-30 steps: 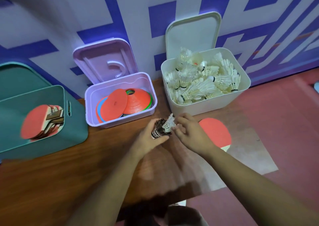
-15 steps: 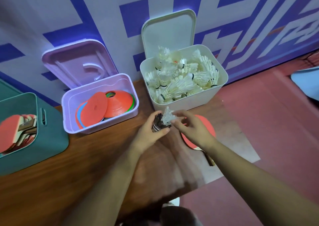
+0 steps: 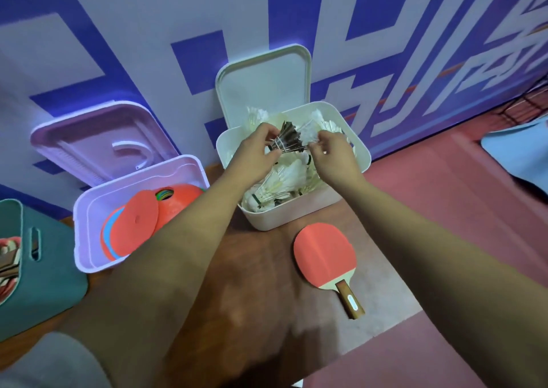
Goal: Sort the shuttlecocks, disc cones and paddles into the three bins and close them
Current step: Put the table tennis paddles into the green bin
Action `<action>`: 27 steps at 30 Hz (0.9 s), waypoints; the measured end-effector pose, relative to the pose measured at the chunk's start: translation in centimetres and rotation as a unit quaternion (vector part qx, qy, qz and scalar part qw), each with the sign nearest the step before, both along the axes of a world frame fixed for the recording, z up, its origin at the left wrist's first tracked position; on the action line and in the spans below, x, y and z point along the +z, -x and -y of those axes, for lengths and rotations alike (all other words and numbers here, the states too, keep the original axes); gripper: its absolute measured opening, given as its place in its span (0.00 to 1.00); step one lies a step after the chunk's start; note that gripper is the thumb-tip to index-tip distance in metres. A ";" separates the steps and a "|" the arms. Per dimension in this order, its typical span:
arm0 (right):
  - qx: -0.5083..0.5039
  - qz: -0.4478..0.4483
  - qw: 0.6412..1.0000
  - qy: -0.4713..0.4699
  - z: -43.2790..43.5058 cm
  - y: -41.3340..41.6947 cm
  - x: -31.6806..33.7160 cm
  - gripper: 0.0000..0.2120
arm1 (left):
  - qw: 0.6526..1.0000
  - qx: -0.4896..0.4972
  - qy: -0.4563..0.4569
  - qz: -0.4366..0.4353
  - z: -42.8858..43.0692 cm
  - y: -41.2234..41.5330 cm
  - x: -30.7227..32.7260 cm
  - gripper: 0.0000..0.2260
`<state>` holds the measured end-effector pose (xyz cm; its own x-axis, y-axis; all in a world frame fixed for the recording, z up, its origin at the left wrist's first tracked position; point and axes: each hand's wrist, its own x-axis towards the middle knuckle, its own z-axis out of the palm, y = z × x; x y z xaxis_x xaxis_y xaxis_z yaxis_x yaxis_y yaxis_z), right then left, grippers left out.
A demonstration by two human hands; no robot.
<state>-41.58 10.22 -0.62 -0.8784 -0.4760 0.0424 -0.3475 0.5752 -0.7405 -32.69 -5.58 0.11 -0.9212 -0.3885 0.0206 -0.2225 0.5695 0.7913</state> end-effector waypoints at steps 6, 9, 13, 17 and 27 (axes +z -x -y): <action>-0.010 0.004 1.000 -0.028 -1.1 0.6 -0.7 0.15 | 0.993 0.020 0.113 -0.003 -0.1 0.9 -1.3 0.22; -0.031 -0.014 0.999 0.023 -4.6 -1.3 -1.4 0.15 | 0.982 0.053 0.140 -0.115 -2.1 -1.3 -0.7 0.15; -0.102 0.002 0.994 0.033 -9.5 -4.8 -4.5 0.07 | 0.995 0.032 0.015 -0.093 -6.1 -6.4 -2.8 0.07; -0.133 0.134 0.980 -0.059 -13.1 -7.6 -10.2 0.11 | 0.979 0.049 -0.148 0.134 -9.6 -9.9 -9.7 0.08; -0.191 0.339 0.918 -0.076 -14.3 -10.0 -16.9 0.23 | 0.856 0.198 -0.374 0.299 -13.5 -9.2 -16.7 0.06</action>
<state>-31.58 24.50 -17.57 -0.7822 -0.0822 -0.6176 0.4128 0.6741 -0.6125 -23.51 7.97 -16.57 -0.4744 -0.3711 -0.7983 -0.7725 -0.2593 0.5796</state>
